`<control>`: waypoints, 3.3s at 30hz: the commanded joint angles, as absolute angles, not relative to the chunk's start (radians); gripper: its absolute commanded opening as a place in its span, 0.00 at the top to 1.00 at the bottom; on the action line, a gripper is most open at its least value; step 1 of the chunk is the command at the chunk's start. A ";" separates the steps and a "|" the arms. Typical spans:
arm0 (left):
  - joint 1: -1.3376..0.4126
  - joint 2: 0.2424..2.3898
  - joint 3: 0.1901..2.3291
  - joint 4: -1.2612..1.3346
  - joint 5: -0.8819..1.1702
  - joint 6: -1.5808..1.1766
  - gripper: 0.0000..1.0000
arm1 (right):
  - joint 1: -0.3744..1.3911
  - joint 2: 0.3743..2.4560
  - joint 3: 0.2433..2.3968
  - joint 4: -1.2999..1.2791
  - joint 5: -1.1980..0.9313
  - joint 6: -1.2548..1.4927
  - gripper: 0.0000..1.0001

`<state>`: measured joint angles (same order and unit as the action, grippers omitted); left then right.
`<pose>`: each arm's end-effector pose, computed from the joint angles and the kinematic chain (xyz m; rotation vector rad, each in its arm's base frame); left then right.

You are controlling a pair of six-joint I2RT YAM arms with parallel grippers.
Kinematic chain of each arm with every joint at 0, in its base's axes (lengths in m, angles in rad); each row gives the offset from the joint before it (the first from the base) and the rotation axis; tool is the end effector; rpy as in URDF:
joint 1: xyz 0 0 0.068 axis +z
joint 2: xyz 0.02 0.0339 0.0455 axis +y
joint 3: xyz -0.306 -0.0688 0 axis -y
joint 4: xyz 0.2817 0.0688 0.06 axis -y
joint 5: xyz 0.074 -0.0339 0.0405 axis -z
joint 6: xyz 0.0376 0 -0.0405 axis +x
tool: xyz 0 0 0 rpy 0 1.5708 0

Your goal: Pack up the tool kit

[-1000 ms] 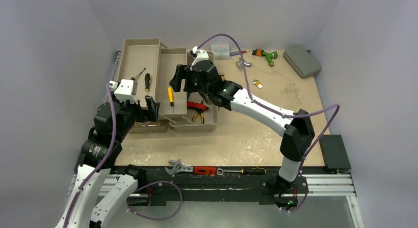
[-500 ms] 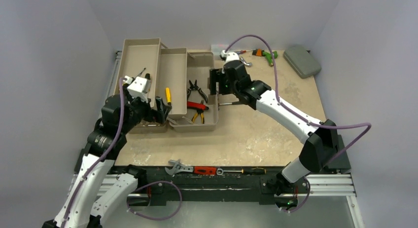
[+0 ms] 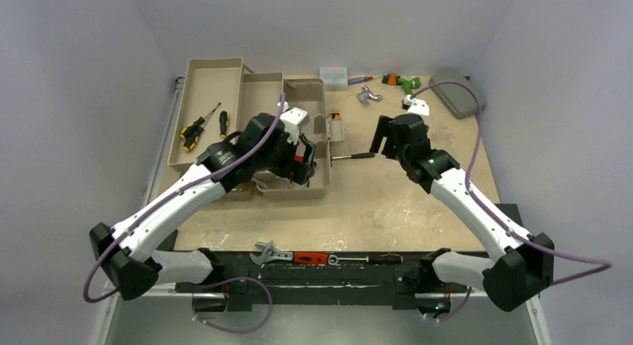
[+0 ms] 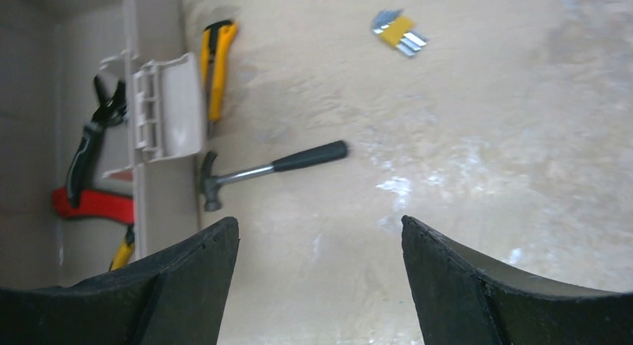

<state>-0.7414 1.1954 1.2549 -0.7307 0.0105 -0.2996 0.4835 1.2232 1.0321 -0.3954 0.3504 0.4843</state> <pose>0.2010 -0.1845 0.4054 0.5108 2.2478 -0.5640 0.2670 0.1256 0.3461 0.2015 2.1141 0.1961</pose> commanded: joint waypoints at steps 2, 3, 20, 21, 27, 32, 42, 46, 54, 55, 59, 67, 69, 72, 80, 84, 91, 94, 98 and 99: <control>-0.779 1.354 1.357 -0.683 -0.050 -0.395 0.07 | 0.448 1.077 0.961 -0.371 0.511 0.542 0.20; -0.787 1.391 1.373 -0.668 -0.050 -0.397 0.07 | 0.444 1.044 0.951 -0.371 0.526 0.540 0.20; -0.845 1.971 1.763 -0.849 -0.254 -0.467 0.29 | 0.427 0.937 0.873 -0.395 0.569 0.543 0.20; -0.836 1.968 1.748 -0.844 -0.256 -0.474 0.32 | 0.428 0.942 0.871 -0.392 0.565 0.543 0.20; -0.751 1.910 1.607 -0.787 -0.213 -0.492 0.56 | 0.422 1.028 0.870 -0.359 0.481 0.555 0.20; -0.644 1.836 1.470 -0.703 -0.127 -0.504 0.83 | 0.416 1.138 0.914 -0.320 0.393 0.607 0.20; -0.585 1.754 1.411 -0.691 -0.151 -0.497 1.00 | 0.407 1.473 1.131 -0.300 0.295 0.813 0.20; -0.559 1.718 1.377 -0.678 -0.148 -0.500 1.00 | 0.426 1.658 1.310 -0.364 0.286 0.780 0.21; -0.556 1.648 1.323 -0.645 -0.109 -0.495 0.92 | 0.486 1.973 1.639 -0.504 0.368 0.721 0.21; -0.557 1.637 1.319 -0.643 -0.104 -0.490 0.88 | 0.486 1.991 1.657 -0.507 0.374 0.719 0.21; -0.556 1.580 1.293 -0.627 -0.088 -0.475 0.70 | 0.486 2.043 1.711 -0.473 0.388 0.667 0.22; -0.556 1.359 1.082 -0.425 -0.006 -0.509 0.52 | 0.486 2.142 1.801 -0.461 0.346 0.602 0.23; -0.556 1.288 1.014 -0.367 -0.005 -0.518 0.46 | 0.486 2.154 1.802 -0.447 0.352 0.590 0.23; -0.556 1.207 0.958 -0.333 -0.004 -0.519 0.43 | 0.486 2.188 1.824 -0.440 0.335 0.585 0.24; -0.555 1.044 0.856 -0.326 -0.005 -0.500 0.41 | 0.493 2.299 1.931 -0.440 0.203 0.537 0.28; -0.557 0.973 0.810 -0.317 -0.023 -0.489 0.41 | 0.498 2.340 1.964 -0.447 0.206 0.509 0.28; -0.556 0.974 0.806 -0.325 -0.042 -0.475 0.41 | 0.525 2.422 2.035 -0.572 0.340 0.432 0.35; -0.556 1.000 0.814 -0.324 -0.039 -0.472 0.41 | 0.528 2.397 1.976 -0.573 0.357 0.421 0.47; -0.556 1.034 0.818 -0.313 -0.006 -0.470 0.41 | 0.525 2.302 1.818 -0.521 0.422 0.405 0.68; -0.556 1.040 0.819 -0.311 -0.005 -0.469 0.41 | 0.524 2.273 1.786 -0.511 0.438 0.405 0.75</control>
<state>-0.5610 1.0180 0.8070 -0.3592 -0.0265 -0.4866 0.5274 2.3623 1.9156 -0.4717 0.3538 0.4324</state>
